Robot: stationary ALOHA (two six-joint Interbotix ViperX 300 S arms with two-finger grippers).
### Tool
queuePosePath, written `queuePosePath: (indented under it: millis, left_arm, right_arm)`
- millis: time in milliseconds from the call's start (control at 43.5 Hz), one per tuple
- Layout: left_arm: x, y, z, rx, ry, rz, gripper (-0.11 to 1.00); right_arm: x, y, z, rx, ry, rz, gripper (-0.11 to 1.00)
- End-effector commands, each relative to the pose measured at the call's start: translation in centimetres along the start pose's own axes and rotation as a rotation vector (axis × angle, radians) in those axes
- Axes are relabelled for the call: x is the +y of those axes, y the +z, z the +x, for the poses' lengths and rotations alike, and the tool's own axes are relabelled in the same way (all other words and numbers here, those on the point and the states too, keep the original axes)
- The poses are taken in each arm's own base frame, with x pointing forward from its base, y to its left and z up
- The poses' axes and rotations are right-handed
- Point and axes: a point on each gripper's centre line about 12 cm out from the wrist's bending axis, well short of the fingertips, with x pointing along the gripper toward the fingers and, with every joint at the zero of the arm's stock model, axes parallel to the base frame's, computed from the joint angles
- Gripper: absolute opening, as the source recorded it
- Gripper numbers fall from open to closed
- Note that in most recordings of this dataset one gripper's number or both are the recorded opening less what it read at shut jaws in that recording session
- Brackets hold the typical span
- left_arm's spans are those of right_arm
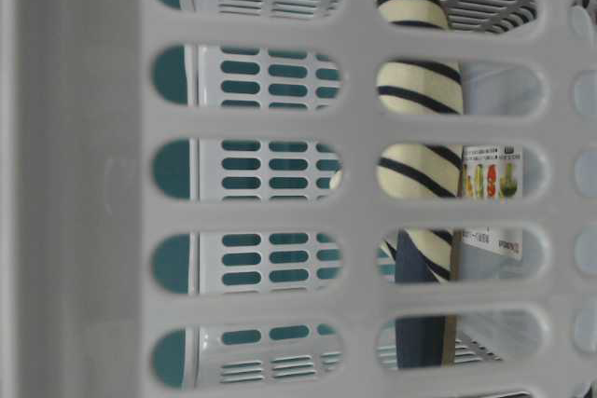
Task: Pick up the yellow cloth from the shopping basket with the left arm.
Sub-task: 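Hold the yellow cloth raised above the basket with the left gripper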
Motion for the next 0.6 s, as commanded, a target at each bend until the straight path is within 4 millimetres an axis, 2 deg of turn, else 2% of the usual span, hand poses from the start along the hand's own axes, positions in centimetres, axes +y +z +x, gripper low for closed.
queuePosePath:
  millis: [0,574]
  left_arm:
    - [-0.09,0.76,-1.4,-0.043,-0.003,0.0,0.17]
    - [-0.1,0.6,-1.07,-0.034,-0.002,0.0,0.17]
  right_arm:
    - [-0.01,0.45,0.09,-0.017,-0.001,0.003,0.74]
    - [-0.01,0.42,0.11,-0.015,-0.001,0.003,0.74]
